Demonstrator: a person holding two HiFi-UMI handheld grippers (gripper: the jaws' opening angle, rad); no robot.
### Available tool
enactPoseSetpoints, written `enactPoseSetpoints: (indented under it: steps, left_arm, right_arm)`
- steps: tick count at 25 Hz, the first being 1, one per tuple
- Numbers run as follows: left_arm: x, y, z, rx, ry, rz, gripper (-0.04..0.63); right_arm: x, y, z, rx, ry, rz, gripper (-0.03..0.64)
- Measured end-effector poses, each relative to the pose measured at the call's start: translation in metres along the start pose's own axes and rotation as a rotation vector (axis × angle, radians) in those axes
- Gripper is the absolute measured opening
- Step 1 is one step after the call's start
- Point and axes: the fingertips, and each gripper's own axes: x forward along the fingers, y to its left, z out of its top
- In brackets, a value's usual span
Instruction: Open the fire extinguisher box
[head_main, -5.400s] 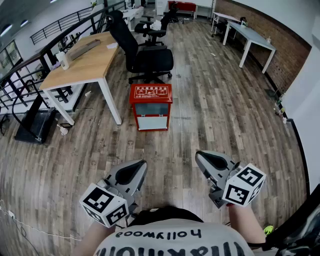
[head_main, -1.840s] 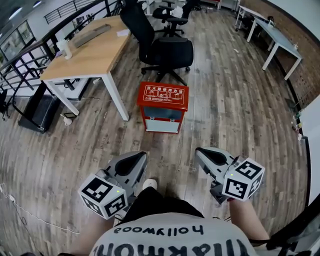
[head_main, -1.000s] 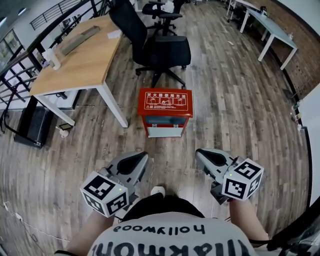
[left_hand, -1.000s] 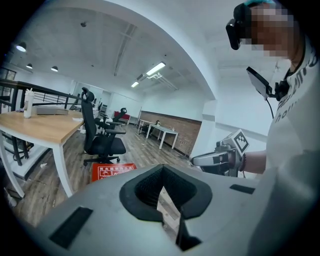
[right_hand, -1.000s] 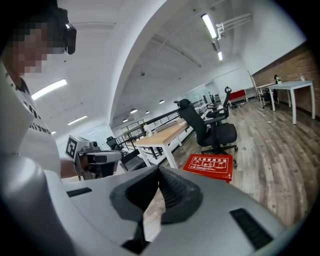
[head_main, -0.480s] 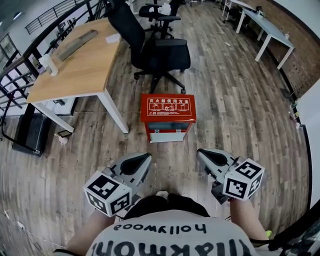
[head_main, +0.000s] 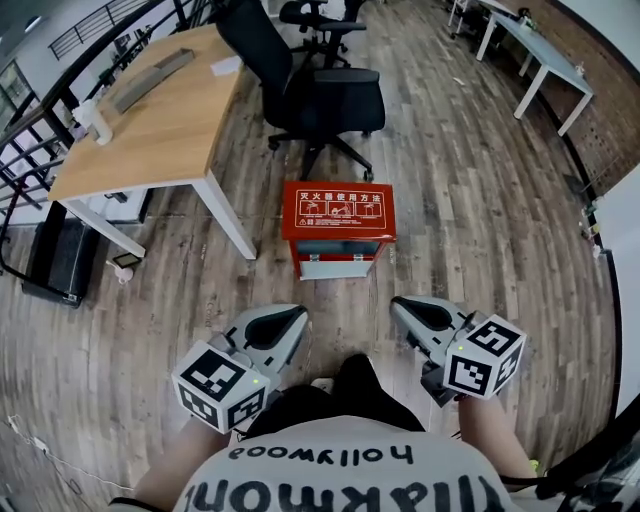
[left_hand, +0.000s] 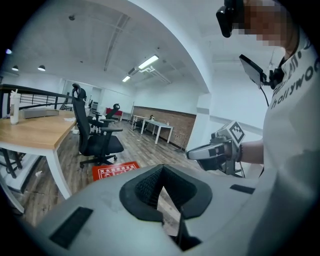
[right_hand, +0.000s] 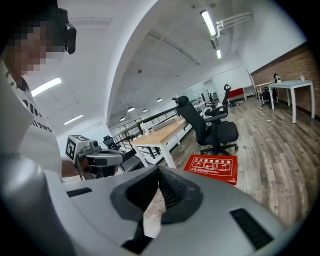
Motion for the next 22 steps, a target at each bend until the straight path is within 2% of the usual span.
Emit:
enactPoseSetpoints:
  steps: [5,10,22]
  left_arm:
    - [0.021,-0.001,0.012,-0.02,-0.009,-0.015,0.006]
    - [0.04,0.008,0.025,-0.033,-0.03,0.036,0.005]
    - [0.083,0.016,0.034,-0.078,-0.03,0.076,0.006]
  right_arm:
    - [0.002,-0.019,0.012,-0.005,0.019,0.009,0.009]
    - [0.002,-0.043,0.024,-0.016,0.031,0.02,0.009]
    - [0.009,-0.087,0.042,-0.036,0.072,0.077,0.009]
